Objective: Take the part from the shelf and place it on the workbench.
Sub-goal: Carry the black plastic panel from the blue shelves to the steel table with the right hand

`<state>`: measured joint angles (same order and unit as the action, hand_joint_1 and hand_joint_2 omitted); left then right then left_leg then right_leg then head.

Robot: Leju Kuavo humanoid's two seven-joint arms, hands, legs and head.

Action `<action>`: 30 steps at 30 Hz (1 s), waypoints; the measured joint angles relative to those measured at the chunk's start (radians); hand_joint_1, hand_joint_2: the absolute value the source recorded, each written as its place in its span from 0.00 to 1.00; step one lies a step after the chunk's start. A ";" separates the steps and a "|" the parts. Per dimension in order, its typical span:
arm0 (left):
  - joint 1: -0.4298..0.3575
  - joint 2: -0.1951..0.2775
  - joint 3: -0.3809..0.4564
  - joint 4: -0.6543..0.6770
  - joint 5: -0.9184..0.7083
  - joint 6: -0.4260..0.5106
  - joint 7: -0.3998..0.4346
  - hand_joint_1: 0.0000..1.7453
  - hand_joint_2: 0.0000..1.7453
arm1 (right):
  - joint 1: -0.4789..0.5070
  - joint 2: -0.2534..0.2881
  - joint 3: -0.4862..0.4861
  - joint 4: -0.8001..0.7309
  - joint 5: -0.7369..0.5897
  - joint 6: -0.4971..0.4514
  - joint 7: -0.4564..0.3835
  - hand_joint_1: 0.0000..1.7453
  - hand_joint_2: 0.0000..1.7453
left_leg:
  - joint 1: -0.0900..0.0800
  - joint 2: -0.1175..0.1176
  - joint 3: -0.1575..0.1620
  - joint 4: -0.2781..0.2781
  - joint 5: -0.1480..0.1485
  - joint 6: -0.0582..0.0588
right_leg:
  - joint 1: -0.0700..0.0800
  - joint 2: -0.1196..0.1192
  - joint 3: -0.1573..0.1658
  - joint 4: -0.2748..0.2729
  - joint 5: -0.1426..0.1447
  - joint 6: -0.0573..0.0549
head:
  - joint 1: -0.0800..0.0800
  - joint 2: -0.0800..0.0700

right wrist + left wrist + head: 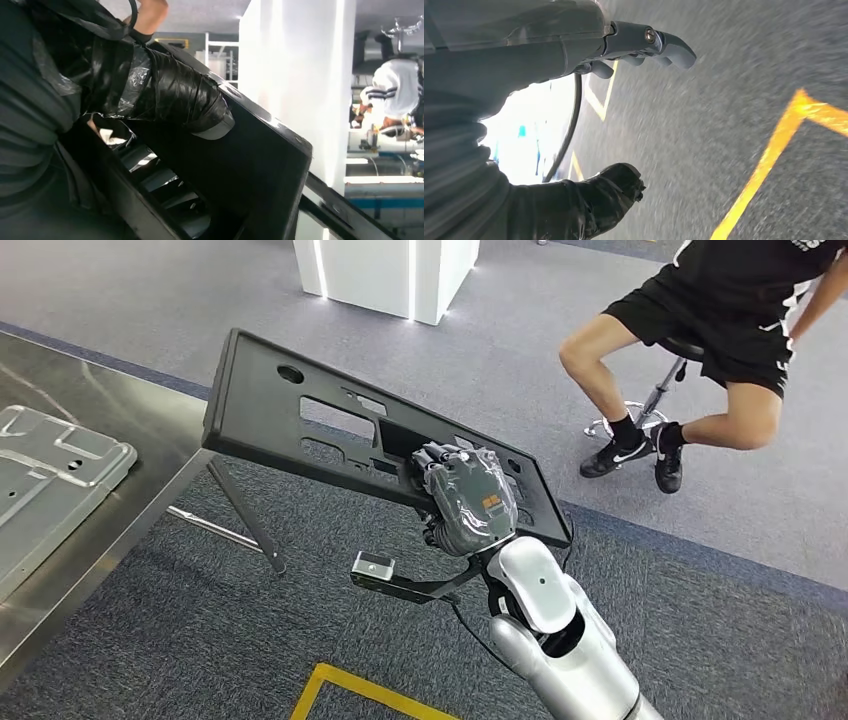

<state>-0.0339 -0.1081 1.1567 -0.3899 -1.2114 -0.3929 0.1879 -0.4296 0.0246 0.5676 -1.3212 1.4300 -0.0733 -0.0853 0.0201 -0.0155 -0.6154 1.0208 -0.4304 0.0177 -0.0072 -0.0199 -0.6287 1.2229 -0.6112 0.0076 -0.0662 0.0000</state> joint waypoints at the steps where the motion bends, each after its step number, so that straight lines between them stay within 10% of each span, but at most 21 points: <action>1: 0.002 -0.010 0.016 -0.012 0.007 -0.012 0.023 0.00 1.00 | 0.005 0.000 0.000 -0.002 0.007 0.004 0.006 1.00 1.00 | -0.002 -0.014 0.000 0.000 0.000 0.002 | 0.001 0.011 -0.030 0.058 -0.018 -0.001 | 0.000 0.000; 3: 0.011 -0.050 0.047 -0.065 0.004 -0.052 0.078 0.00 1.00 | 0.018 -0.001 0.000 -0.011 0.021 0.006 0.016 1.00 1.00 | -0.007 -0.044 0.001 0.001 0.000 0.003 | 0.003 0.020 -0.048 0.078 0.003 -0.008 | 0.000 0.000; 7: 0.035 -0.156 0.079 -0.203 -0.003 -0.089 0.139 0.00 1.00 | 0.032 -0.004 -0.002 -0.045 0.041 0.009 0.028 1.00 1.00 | -0.010 -0.097 0.001 0.004 0.002 0.000 | 0.007 0.100 0.043 -0.150 0.132 -0.037 | -0.001 0.000; 10: 0.045 -0.199 0.082 -0.225 0.035 -0.030 0.151 0.00 1.00 | 0.044 -0.007 -0.009 -0.070 0.057 0.014 0.032 1.00 1.00 | -0.001 -0.139 -0.011 -0.001 0.012 -0.016 | 0.010 0.103 0.058 -0.190 0.136 -0.044 | 0.001 0.000; 12: 0.048 -0.218 0.082 -0.227 0.052 -0.001 0.154 0.00 1.00 | 0.048 -0.007 -0.012 -0.082 0.063 0.016 0.033 1.00 1.00 | -0.004 -0.111 -0.021 0.016 0.002 -0.023 | 0.007 0.072 0.070 -0.209 0.144 -0.047 | 0.001 0.000; 15: 0.043 -0.227 0.082 -0.229 0.059 0.009 0.156 0.00 1.00 | 0.056 -0.006 -0.017 -0.092 0.065 0.018 0.033 1.00 1.00 | -0.006 -0.009 -0.092 0.171 -0.086 -0.035 | 0.005 0.023 0.082 -0.226 0.150 -0.051 | 0.000 0.000; 18: 0.043 -0.231 0.082 -0.230 0.060 0.011 0.156 0.00 1.00 | 0.068 -0.006 -0.021 -0.094 0.065 0.019 0.033 1.00 1.00 | 0.002 0.010 -0.131 0.266 -0.114 -0.049 | 0.004 -0.027 0.081 -0.224 0.146 -0.049 | 0.000 0.000; 22: 0.043 -0.234 0.082 -0.235 0.060 0.013 0.156 0.00 1.00 | 0.071 -0.006 -0.027 -0.098 0.065 0.019 0.033 1.00 1.00 | 0.002 0.067 0.009 0.033 -0.022 -0.048 | 0.005 -0.079 0.082 -0.209 0.132 -0.028 | 0.000 0.000; 25: 0.045 -0.239 0.082 -0.236 0.062 0.014 0.156 0.00 1.00 | 0.070 -0.006 -0.031 -0.102 0.065 0.019 0.032 1.00 1.00 | -0.005 0.057 0.022 -0.001 -0.018 -0.024 | 0.009 -0.106 0.088 -0.204 0.124 -0.011 | 0.001 0.000; 30: 0.046 -0.244 0.082 -0.240 0.061 0.015 0.156 0.00 1.00 | 0.070 -0.006 -0.034 -0.108 0.065 0.019 0.032 1.00 1.00 | -0.002 0.008 0.021 -0.011 -0.006 0.003 | -0.005 0.003 0.029 -0.068 0.035 0.008 | 0.001 0.000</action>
<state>0.0117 -0.3517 1.2385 -0.6301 -1.1500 -0.3780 0.3441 -0.3592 0.0184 0.5336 -1.4294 1.4954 -0.0544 -0.0530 0.0184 -0.0070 -0.5949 1.0101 -0.4363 0.0203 -0.0120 -0.0172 -0.5998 1.1554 -0.5767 0.0152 -0.0649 0.0000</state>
